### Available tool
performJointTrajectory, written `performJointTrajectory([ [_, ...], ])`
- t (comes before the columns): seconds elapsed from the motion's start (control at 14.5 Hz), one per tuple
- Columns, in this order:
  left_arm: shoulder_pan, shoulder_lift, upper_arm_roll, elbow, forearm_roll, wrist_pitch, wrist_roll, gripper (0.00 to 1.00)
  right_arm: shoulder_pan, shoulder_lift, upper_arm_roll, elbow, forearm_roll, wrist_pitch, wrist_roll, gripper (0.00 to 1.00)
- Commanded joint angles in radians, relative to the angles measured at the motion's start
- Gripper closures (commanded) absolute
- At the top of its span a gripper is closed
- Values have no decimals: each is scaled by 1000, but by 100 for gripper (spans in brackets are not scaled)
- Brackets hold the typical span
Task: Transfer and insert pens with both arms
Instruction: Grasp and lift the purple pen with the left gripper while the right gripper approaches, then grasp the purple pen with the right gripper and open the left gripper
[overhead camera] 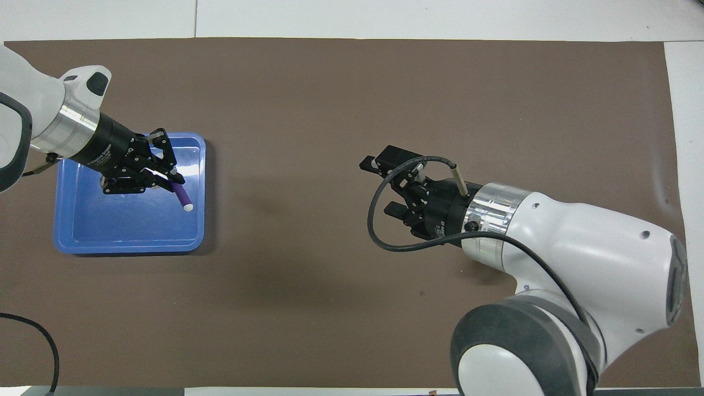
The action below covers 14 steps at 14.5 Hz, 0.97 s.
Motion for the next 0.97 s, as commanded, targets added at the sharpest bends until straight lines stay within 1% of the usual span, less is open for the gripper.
performJointTrajectory([
  [0.0,-85,-110,5,-68,-78,-2,-267,100,-4,-3,52,6,24,23,61,0],
  [0.14,-130,-172,5,-143,-170,29,-412,100,-4,-1,89,6,24,88,81,0],
  [0.28,-188,-230,5,-233,-235,140,-534,100,-2,-1,115,6,21,99,72,0],
  [0.35,-214,-244,5,-265,-271,181,-576,100,-2,-3,131,5,20,99,73,0],
  [0.48,-216,-258,5,-296,-372,201,-592,100,-4,-3,160,8,18,105,75,0],
  [0.55,-213,-262,5,-305,-399,215,-593,100,-4,-3,163,6,12,102,69,0],
  [0.69,-214,-264,5,-313,-423,230,-596,100,-4,-9,163,-3,6,87,32,0],
  [0.83,-217,-270,3,-334,-445,276,-598,100,-7,-10,163,-3,3,54,18,0],
  [0.9,-219,-276,3,-341,-454,287,-598,100,-5,-10,163,-3,-3,52,-3,5],
])
